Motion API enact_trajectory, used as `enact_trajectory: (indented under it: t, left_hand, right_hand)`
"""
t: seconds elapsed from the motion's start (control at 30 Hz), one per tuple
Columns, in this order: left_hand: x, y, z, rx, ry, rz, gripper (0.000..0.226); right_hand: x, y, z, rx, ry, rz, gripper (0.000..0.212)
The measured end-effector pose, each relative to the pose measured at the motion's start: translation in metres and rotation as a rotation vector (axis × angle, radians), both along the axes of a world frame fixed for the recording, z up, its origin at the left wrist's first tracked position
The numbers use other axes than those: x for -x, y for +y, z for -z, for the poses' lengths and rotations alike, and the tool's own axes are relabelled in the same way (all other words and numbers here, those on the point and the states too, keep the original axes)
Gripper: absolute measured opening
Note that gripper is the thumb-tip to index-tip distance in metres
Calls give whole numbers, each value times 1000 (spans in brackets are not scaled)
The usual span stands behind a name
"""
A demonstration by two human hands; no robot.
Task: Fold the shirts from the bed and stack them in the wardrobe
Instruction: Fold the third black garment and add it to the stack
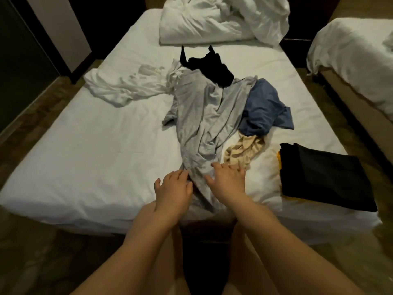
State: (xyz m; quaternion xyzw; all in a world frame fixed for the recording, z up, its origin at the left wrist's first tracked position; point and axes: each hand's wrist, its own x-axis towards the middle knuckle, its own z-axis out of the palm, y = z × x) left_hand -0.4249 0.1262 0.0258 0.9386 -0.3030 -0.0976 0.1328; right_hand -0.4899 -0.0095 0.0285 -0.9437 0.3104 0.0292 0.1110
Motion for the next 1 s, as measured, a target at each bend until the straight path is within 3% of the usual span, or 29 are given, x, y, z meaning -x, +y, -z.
enact_trajectory:
  t: [0.17, 0.37, 0.5, 0.67, 0.73, 0.87, 0.93, 1.0]
  left_hand:
    - [-21, -11, 19, -19, 64, -10, 50]
    - [-39, -15, 34, 146, 197, -22, 56]
    - [-53, -10, 35, 258, 282, -79, 59]
    - [-67, -12, 26, 368, 367, -142, 55]
    - [-72, -20, 17, 534, 594, -288, 50]
    - [-77, -43, -11, 1002, 1404, -686, 46]
    - [-77, -53, -22, 1053, 1498, -611, 45]
    - [-72, -60, -33, 1024, 1367, -514, 32]
  right_hand:
    - [-33, 10, 25, -97, 12, -53, 60]
    - [-65, 10, 44, -267, -103, 5, 77]
    - [-80, 4, 46, -378, -146, 100, 58]
    - [-72, 9, 32, -598, -349, 160, 33]
    - [-59, 12, 19, -672, -462, 126, 23]
    - [-26, 15, -11, -834, -658, 26, 29]
    - [-13, 18, -22, -887, -632, -76, 28]
    - [-7, 21, -31, -935, -622, -113, 22]
